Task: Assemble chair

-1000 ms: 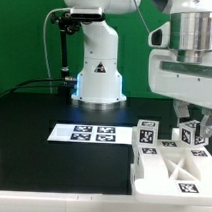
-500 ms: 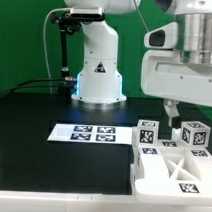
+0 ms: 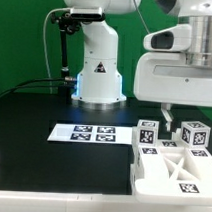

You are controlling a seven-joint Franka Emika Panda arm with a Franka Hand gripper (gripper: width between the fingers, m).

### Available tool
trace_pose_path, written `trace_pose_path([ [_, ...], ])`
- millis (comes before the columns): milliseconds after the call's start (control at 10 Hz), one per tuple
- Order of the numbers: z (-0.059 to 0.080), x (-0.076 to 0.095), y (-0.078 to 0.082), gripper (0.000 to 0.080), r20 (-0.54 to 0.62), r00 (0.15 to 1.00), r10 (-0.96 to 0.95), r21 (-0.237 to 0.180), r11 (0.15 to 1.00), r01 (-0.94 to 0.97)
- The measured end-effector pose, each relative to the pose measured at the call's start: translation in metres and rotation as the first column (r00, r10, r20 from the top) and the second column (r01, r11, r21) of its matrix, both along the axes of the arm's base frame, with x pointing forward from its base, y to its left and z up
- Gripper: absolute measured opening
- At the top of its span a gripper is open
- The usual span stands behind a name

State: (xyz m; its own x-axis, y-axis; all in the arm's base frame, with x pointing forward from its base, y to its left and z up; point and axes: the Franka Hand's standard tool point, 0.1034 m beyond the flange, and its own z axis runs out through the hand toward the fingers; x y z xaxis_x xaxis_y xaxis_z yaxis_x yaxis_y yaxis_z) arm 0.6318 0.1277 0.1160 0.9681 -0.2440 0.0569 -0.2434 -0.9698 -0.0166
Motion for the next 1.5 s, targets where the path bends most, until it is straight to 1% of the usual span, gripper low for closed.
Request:
trace_pose_path([
  [100, 0.0007, 0.0023, -0.0051, 0.0649, 0.003, 0.982, 0.187, -0.016, 0.982, -0.187],
  [200, -0.0002, 0.0038, -0.0085, 0.0649, 0.006, 0.964, 0.265, -0.023, 0.964, -0.265],
  [300, -0.0004, 0.0036, -0.0083, 0.0649, 0.006, 0.974, 0.226, -0.02, 0.974, -0.226],
  [400, -0.0005, 0.0036, -0.0086, 0.0553, 0.006, 0.974, 0.226, -0.02, 0.974, -0.226],
  [500, -0.0006, 0.0035, -0.0085, 0.0553, 0.007, 0.981, 0.192, -0.017, 0.981, -0.192],
  [600, -0.0006, 0.0035, -0.0083, 0.037, 0.007, 0.993, 0.114, -0.011, 0.993, -0.114],
  [700, -0.0006, 0.0034, -0.0081, 0.0282, 0.008, 0.999, 0.037, -0.006, 0.999, -0.037],
  [1100, -0.0006, 0.0033, -0.0079, 0.0282, 0.007, 0.98, -0.197, 0.01, 0.98, 0.197],
  [1300, -0.0005, 0.0028, -0.0084, 0.0282, 0.005, 0.916, -0.4, 0.027, 0.916, 0.4],
  [1400, -0.0004, 0.0024, -0.0087, 0.0284, 0.003, 0.857, -0.515, 0.041, 0.857, 0.514],
  [1500, -0.0003, 0.0025, -0.0088, 0.0284, 0.0, 0.828, -0.561, 0.045, 0.827, 0.56],
])
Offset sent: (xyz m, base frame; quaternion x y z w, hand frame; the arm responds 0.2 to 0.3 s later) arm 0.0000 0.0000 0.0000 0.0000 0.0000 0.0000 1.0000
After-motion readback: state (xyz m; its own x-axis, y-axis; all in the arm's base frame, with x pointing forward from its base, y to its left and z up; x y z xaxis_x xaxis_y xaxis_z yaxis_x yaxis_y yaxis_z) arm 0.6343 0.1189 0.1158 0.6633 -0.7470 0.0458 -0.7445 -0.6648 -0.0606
